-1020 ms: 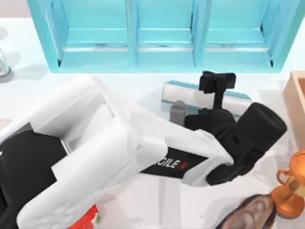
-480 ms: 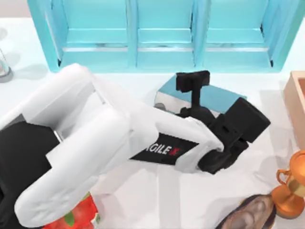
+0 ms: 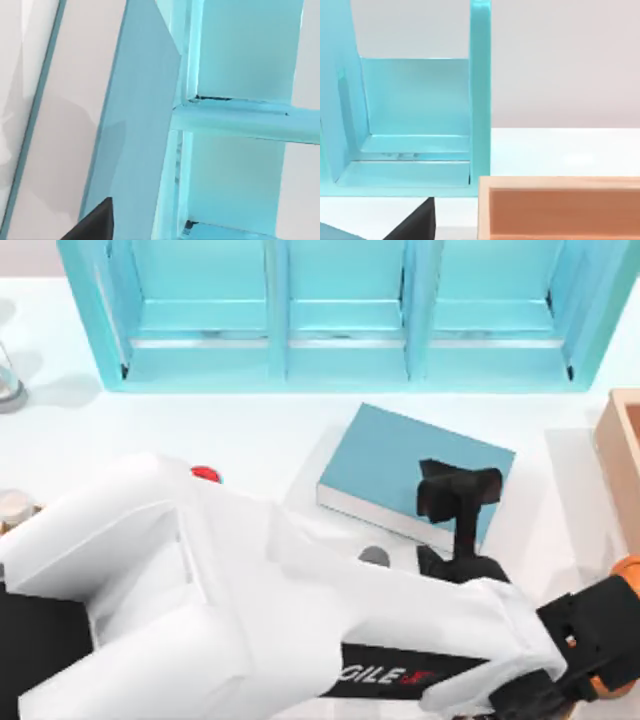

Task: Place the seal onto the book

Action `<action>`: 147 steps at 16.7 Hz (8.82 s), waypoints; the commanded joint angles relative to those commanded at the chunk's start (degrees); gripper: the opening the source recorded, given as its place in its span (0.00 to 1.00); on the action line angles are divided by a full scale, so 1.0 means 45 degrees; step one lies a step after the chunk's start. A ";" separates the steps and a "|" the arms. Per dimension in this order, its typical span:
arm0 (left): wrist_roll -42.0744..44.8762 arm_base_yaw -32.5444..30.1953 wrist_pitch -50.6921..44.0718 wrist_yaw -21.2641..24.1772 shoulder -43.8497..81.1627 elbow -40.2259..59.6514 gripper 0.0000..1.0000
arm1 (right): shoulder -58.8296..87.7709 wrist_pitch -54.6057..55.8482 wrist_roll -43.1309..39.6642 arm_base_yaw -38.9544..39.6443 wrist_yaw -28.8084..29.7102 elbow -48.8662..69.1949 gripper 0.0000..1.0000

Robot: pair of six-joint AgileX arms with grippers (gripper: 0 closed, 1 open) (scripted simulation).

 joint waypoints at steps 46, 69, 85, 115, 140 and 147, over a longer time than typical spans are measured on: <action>3.4463 1.6020 0.4952 1.5835 -2.7383 -1.7500 1.00 | 0.0000 0.0000 0.0000 0.0000 0.0000 0.0000 1.00; 3.4463 1.6020 0.4952 1.5835 -2.7383 -1.7500 1.00 | 1.6751 -1.1560 -0.2552 -0.2611 0.0038 1.4081 1.00; 3.4463 1.6020 0.4952 1.5835 -2.7383 -1.7500 1.00 | 2.3399 -1.6145 -0.3508 -0.3619 0.0019 1.9673 1.00; 3.4463 1.6020 0.4952 1.5835 -2.7383 -1.7500 1.00 | 2.4635 -1.1365 -0.3464 -0.3649 0.0025 1.6100 0.00; 3.4463 1.6020 0.4952 1.5835 -2.7383 -1.7500 1.00 | 2.3216 -1.8439 0.1926 0.1654 0.0039 2.1807 0.00; 3.4463 1.6020 0.4952 1.5835 -2.7383 -1.7500 1.00 | 2.3424 -1.8627 0.2140 0.1913 0.0049 2.2105 0.00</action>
